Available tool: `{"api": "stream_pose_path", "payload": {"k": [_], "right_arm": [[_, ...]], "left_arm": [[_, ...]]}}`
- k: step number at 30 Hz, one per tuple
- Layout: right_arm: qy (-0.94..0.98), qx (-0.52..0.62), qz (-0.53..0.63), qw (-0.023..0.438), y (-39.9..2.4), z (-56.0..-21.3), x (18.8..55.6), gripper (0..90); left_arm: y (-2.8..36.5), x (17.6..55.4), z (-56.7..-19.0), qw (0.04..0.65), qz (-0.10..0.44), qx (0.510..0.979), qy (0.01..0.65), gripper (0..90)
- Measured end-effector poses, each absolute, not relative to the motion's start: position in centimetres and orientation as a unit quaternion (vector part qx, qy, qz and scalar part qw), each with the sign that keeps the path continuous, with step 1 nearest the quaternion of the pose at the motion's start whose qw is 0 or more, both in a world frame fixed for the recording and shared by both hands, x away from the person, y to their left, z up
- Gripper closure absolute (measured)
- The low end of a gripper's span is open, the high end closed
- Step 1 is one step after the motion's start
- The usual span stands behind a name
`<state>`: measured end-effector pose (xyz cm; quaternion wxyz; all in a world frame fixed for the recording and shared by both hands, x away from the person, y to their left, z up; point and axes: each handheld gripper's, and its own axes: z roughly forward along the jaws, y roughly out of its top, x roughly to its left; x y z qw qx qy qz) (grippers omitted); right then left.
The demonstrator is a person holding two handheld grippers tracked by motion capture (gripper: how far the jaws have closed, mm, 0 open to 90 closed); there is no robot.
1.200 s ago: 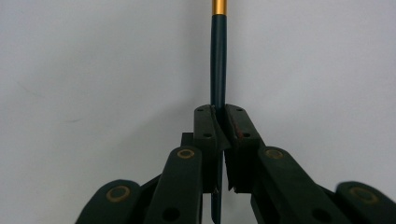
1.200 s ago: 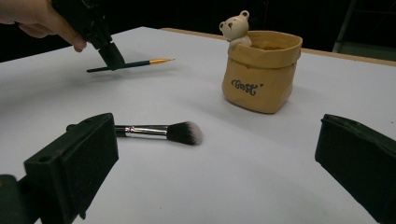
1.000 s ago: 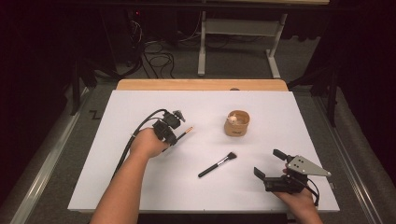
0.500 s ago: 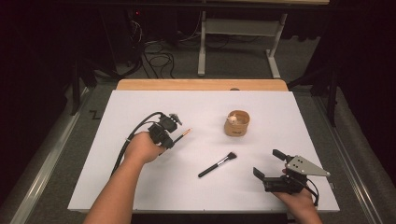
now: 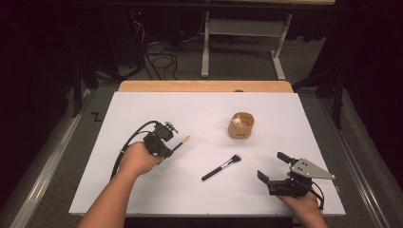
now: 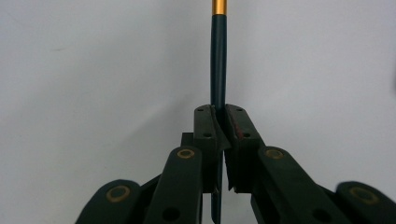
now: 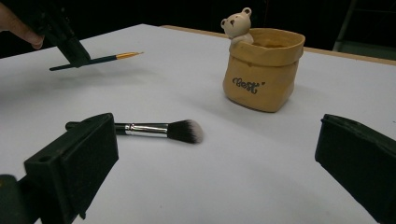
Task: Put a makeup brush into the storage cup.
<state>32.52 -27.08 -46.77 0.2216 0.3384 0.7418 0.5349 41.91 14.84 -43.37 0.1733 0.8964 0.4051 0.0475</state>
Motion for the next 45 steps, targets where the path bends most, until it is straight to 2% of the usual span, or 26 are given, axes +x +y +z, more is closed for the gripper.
{"api": "stream_pose_path", "payload": {"k": [10,19,21,30,45], "right_arm": [[0.742,0.339,0.534,0.223,-27.0,-46.8,32.5,0.3],[0.743,0.339,0.533,0.222,-26.9,-46.8,32.5,0.3],[0.743,0.339,0.532,0.223,-26.9,-46.8,32.5,0.3],[0.745,0.336,0.531,0.222,-26.9,-46.9,32.5,0.3],[0.746,0.340,0.527,0.222,-26.8,-47.1,32.5,0.3]], "left_arm": [[16.1,40.7,-43.8,0.203,0.062,0.879,0.427,84.1],[18.8,39.4,-44.1,0.264,0.112,0.832,0.474,84.2],[19.6,38.8,-44.5,0.292,0.124,0.809,0.495,84.2],[21.0,37.6,-45.5,0.331,0.171,0.760,0.533,84.2],[20.9,35.4,-46.7,0.408,0.228,0.717,0.518,84.1]]}}
